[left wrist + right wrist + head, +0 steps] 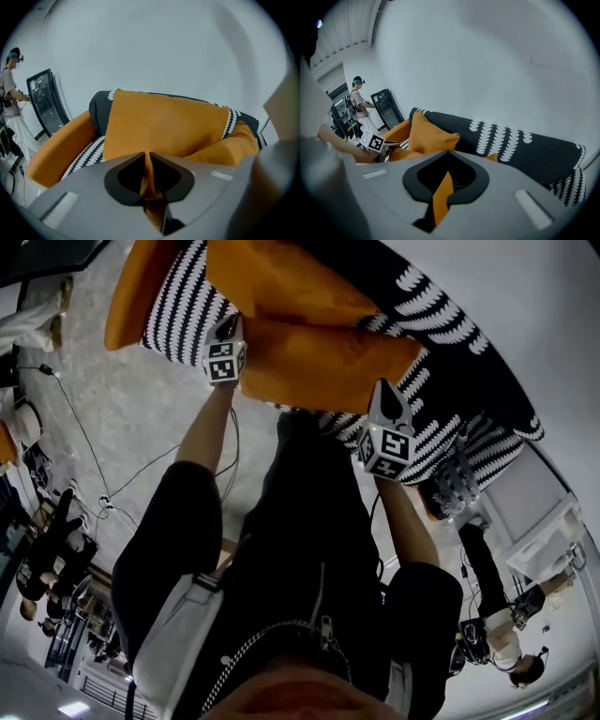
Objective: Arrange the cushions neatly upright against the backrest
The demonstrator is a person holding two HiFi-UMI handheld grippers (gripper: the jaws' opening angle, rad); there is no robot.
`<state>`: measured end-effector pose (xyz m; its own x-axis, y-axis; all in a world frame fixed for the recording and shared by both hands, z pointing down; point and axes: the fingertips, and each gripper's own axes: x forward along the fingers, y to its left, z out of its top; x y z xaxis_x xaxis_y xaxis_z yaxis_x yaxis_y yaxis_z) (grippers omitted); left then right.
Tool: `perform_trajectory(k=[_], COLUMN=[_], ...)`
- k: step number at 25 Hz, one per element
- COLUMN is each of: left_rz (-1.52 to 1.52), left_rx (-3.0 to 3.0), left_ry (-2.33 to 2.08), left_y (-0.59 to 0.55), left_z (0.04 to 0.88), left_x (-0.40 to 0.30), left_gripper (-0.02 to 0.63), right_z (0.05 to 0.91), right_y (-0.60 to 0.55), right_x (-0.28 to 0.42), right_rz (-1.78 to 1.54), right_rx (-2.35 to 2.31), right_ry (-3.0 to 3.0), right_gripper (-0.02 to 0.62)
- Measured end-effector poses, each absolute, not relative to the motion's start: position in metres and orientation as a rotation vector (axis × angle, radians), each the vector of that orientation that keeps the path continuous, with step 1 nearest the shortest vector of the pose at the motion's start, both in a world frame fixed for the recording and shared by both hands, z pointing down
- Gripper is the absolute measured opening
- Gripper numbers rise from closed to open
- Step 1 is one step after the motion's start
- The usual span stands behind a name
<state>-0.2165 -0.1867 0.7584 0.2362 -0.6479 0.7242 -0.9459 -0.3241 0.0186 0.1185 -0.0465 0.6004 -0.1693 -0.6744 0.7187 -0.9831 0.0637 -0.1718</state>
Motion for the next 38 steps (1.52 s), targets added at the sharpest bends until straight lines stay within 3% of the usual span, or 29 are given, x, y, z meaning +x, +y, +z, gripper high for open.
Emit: perform_trajectory(k=[8,16,20,25,28,31,38], left_rz=[0.841,0.808,0.813,0.827,0.844,0.859,0.872], left_rx=[2.095,2.078,2.07,2.055,2.042,2.053,2.043], left_ry=[-1.475,-1.488,-1.465,-1.472,-1.467,-1.466,-1.447], left_y=[-0.16,-0.121,-0.104,-0.095,-0.085,-0.081,-0.058], left_z=[0.735,0.721,0.717,0.714,0.714,0.71,0.689], left_x=[-0.227,-0.227,-0.225,-0.227,-0.229,-0.232,-0.231], left_gripper=[0.038,0.038,0.04,0.04,0.04,0.04,0.038], right_z=[0.612,0.637,0.65,0.675,0.693,0.705,0.683], right_y=[-0.063,-0.069,-0.071,-0.075,-0.07,-0.063,-0.033], right_x=[0.118,0.189,0.219,0.237,0.239,0.236,0.229], right_rz=[0.873,0.841,0.847,0.894,0.965,0.996,0.921], right_rx=[1.678,1.821,1.891,1.891,1.85,1.783,1.706], right_ry=[-1.879,-1.723,-1.683,-1.657,-1.65,-1.637,-1.667], right_gripper=[0.003,0.005,0.132,0.192,0.19,0.061,0.032])
